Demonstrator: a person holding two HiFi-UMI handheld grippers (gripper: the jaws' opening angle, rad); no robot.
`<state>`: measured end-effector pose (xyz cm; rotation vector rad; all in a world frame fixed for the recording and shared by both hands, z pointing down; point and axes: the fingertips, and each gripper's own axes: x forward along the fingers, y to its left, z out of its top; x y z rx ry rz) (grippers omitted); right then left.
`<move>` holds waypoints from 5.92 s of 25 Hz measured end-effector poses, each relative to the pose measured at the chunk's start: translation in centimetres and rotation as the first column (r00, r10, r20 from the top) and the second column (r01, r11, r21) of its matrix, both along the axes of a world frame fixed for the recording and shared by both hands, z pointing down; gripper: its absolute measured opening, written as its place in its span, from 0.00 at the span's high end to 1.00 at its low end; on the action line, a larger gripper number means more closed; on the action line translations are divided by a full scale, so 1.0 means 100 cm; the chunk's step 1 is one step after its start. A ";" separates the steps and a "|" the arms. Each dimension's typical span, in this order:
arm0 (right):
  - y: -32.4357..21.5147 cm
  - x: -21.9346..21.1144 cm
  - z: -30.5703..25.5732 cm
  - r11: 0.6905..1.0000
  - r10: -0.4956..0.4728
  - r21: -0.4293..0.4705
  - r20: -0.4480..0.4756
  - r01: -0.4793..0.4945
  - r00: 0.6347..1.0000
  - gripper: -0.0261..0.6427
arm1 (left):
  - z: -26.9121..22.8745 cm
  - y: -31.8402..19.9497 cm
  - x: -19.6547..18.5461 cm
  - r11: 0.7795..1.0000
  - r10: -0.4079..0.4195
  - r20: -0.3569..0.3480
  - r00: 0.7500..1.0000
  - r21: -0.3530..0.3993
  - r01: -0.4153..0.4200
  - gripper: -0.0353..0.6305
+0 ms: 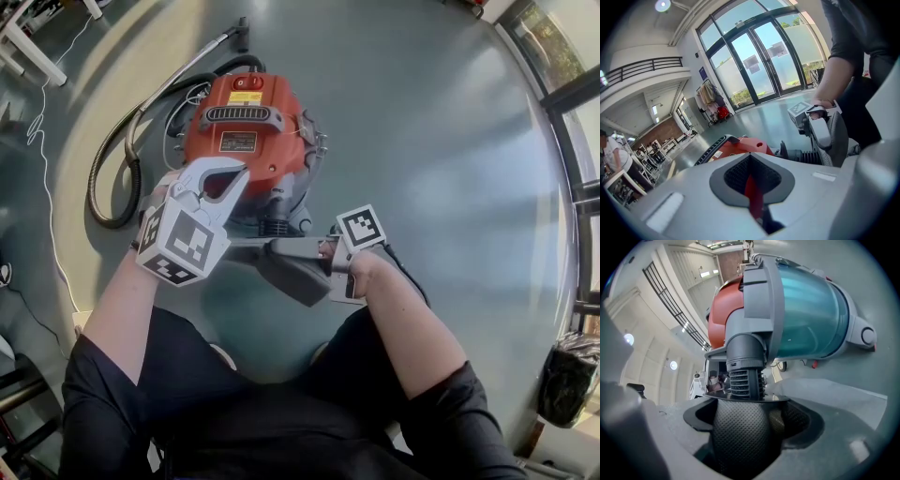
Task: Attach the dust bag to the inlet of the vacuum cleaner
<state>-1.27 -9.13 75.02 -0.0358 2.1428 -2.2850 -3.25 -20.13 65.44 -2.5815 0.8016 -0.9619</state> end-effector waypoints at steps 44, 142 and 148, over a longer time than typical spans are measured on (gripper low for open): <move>-0.014 0.080 0.005 0.993 0.069 0.098 -0.110 -0.059 0.992 0.32 | -0.002 -0.003 -0.001 1.000 -0.002 0.030 1.000 0.013 0.002 0.93; 0.280 0.008 -0.608 0.728 0.456 0.609 -0.089 -0.314 0.885 0.38 | -0.540 0.439 -0.050 0.935 -0.270 -0.450 0.851 -0.335 0.119 0.92; 0.300 0.044 -0.619 0.702 0.407 0.654 -0.045 -0.281 0.912 0.50 | -0.549 0.460 -0.008 0.912 -0.363 -0.448 0.817 -0.351 0.213 0.92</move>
